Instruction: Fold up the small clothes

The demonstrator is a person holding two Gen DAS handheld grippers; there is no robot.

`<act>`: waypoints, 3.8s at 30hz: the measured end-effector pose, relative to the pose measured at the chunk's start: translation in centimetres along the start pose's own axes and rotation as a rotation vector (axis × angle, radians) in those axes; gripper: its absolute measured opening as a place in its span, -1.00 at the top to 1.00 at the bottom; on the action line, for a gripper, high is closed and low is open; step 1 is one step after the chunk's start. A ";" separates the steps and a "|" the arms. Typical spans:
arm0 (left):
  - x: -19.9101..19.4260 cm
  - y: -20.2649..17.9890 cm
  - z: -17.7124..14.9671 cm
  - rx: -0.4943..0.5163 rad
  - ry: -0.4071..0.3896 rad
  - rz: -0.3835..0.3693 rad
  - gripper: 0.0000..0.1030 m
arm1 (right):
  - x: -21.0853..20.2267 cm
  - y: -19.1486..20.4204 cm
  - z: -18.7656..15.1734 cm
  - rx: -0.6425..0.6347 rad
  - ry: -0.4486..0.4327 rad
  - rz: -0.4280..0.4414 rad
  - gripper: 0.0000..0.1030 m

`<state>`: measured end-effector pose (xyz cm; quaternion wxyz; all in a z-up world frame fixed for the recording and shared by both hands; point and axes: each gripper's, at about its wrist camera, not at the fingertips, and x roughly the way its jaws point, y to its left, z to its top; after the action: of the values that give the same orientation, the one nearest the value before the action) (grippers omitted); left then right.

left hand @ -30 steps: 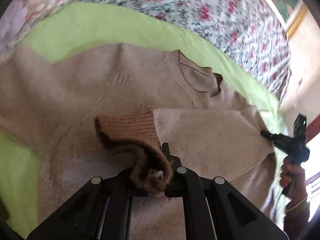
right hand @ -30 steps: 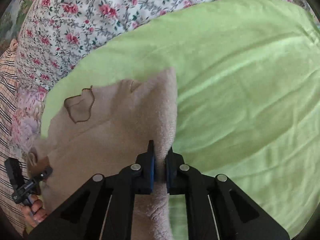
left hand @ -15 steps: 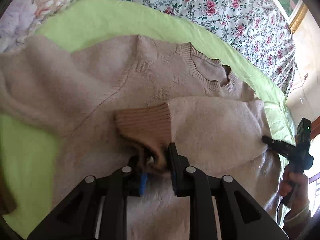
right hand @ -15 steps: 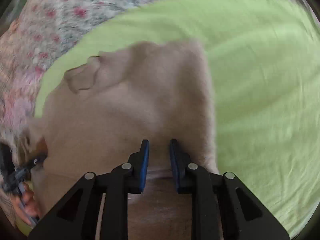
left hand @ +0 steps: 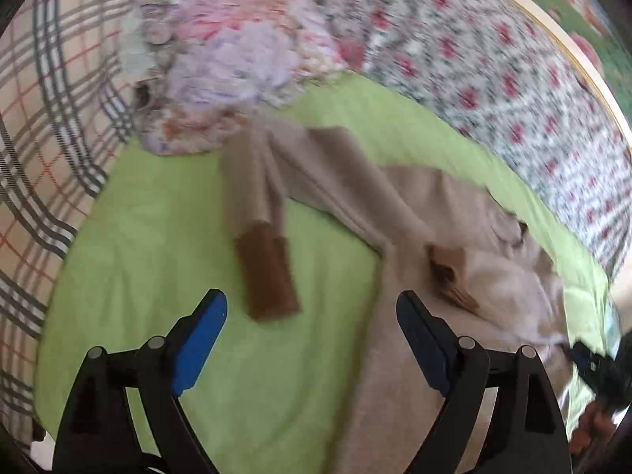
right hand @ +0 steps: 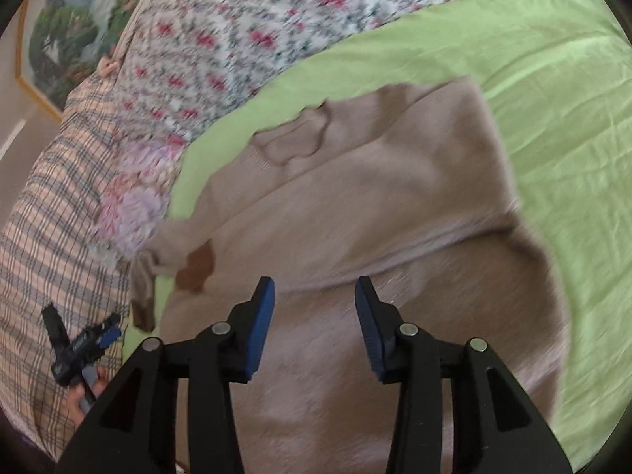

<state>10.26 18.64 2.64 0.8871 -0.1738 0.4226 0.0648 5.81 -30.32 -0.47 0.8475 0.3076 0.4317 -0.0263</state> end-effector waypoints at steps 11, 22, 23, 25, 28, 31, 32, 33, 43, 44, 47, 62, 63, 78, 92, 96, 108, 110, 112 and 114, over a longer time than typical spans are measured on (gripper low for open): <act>5.4 2.7 3.2 -0.017 0.083 -0.096 0.94 | 0.2 1.5 -1.5 -0.009 0.024 0.015 0.15; -0.8 -15.0 4.1 0.270 0.036 -0.522 0.94 | -3.0 0.6 -0.9 0.011 -0.057 0.045 0.15; -0.2 -17.9 3.9 0.296 0.062 -0.570 0.94 | -3.3 0.3 -0.8 0.018 -0.064 0.044 0.15; 0.5 -21.4 3.0 0.341 0.079 -0.614 0.94 | -3.9 -0.7 -0.6 0.037 -0.081 0.034 0.15; 3.3 -27.3 1.5 0.392 0.147 -0.666 0.94 | -4.9 -2.3 -0.5 0.074 -0.113 0.028 0.15; 7.1 -31.8 -0.8 0.422 0.231 -0.697 0.94 | -5.4 -4.0 -0.4 0.113 -0.130 0.020 0.15; 7.9 -32.8 -1.4 0.430 0.248 -0.695 0.94 | -5.2 -4.5 -0.4 0.124 -0.125 0.014 0.15; 9.1 -33.7 -2.0 0.443 0.272 -0.695 0.94 | -5.1 -4.8 -0.3 0.127 -0.120 0.010 0.15; 11.2 -30.2 -4.8 0.484 0.346 -0.551 -0.10 | -2.7 -4.4 1.2 0.083 -0.097 -0.023 -0.22; 10.1 -28.8 -4.7 0.478 0.319 -0.546 -0.17 | -2.2 -4.0 1.6 0.058 -0.090 -0.029 -0.26; 7.2 -23.5 -4.6 0.464 0.230 -0.471 -0.22 | -0.8 -2.8 2.5 -0.031 -0.071 -0.060 -0.26; 12.4 -8.2 1.1 0.194 0.154 -0.079 -0.18 | 7.0 -2.7 6.8 -0.025 0.053 -0.044 0.88; 12.6 -8.5 1.4 0.207 0.148 -0.068 -0.17 | 5.5 -2.1 7.2 -0.026 0.007 -0.003 0.89; 10.3 -7.0 0.4 0.061 0.054 -0.011 0.41 | 2.8 -5.8 6.2 0.038 -0.043 -0.105 0.89; 8.3 -11.7 2.6 0.194 0.155 -0.327 0.40 | 3.5 -4.1 6.7 -0.023 -0.024 -0.148 0.89; 11.8 -12.9 1.4 0.227 0.244 -0.297 0.40 | 0.8 -2.7 8.0 -0.055 -0.101 -0.162 0.88; 5.5 -10.4 -2.2 0.256 0.216 -0.265 0.24 | -1.9 -5.7 3.9 0.033 -0.034 -0.215 0.85; 3.5 -9.5 -3.6 0.274 0.218 -0.268 0.14 | -3.8 -5.2 3.1 0.026 -0.054 -0.182 0.85; 1.2 -8.6 -5.5 0.292 0.223 -0.279 -0.06 | -5.9 -4.5 1.7 0.016 -0.081 -0.158 0.85; -0.9 -7.9 -7.1 0.307 0.218 -0.285 -0.16 | -7.2 -4.1 0.4 0.006 -0.088 -0.142 0.84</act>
<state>6.61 8.76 1.15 0.8525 -0.1008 0.4919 -0.1452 0.32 -35.48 3.07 0.8608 0.2773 0.4147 -0.1010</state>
